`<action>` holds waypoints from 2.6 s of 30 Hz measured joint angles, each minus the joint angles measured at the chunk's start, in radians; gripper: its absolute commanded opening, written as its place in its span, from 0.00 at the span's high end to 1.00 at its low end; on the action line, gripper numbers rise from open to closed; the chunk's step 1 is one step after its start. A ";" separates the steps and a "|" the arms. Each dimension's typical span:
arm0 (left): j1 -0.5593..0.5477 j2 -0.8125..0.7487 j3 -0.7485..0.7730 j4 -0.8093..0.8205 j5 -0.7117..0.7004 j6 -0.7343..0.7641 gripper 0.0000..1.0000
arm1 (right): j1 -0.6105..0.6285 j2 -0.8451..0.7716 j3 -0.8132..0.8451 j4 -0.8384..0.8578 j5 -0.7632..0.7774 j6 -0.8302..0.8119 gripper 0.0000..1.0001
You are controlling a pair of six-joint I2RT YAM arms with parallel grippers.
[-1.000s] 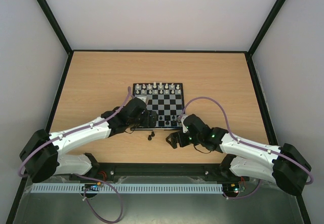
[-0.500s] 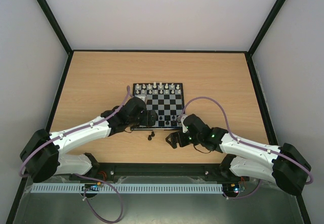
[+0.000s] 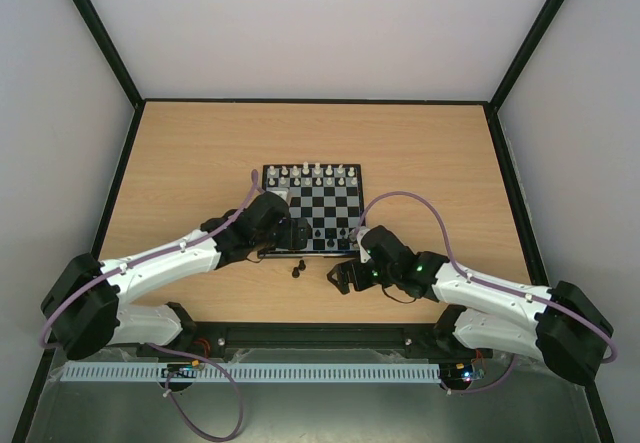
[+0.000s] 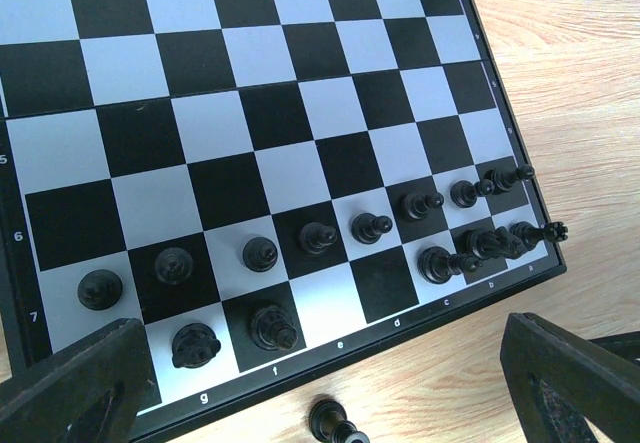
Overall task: Set up the chess pieces on the board
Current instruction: Pick up the chess piece at the center of the board.
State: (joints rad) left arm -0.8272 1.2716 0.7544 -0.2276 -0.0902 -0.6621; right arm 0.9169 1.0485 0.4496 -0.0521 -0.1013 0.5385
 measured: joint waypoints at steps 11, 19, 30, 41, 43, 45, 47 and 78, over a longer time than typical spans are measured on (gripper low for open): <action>0.002 0.000 0.000 0.000 -0.001 0.000 0.01 | 0.000 0.008 0.000 0.004 0.000 0.000 0.01; 0.003 0.000 0.000 0.000 -0.009 0.000 0.01 | 0.000 0.008 0.000 0.006 0.000 0.000 0.01; 0.003 -0.020 0.000 0.000 -0.019 0.000 0.01 | 0.000 0.008 0.000 0.006 0.000 0.000 0.02; 0.004 -0.033 0.000 0.000 -0.024 0.000 0.01 | 0.000 0.008 0.000 0.006 0.000 0.000 0.01; 0.004 -0.035 0.000 -0.001 -0.024 0.000 0.01 | 0.000 0.008 0.000 0.006 0.000 0.000 0.01; 0.004 -0.035 0.000 -0.001 -0.025 0.000 0.01 | 0.000 0.008 0.000 0.006 0.000 0.000 0.01; 0.004 -0.035 0.000 -0.001 -0.026 0.000 0.01 | 0.000 0.008 0.000 0.006 0.000 0.000 0.02; 0.004 -0.093 -0.023 -0.007 -0.046 -0.019 0.01 | 0.000 0.008 0.000 0.006 0.000 0.000 0.01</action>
State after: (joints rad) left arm -0.8234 1.1790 0.7315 -0.2348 -0.1360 -0.6807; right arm 0.9169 1.0569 0.4496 -0.0460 -0.1009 0.5385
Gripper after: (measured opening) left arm 0.990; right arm 0.986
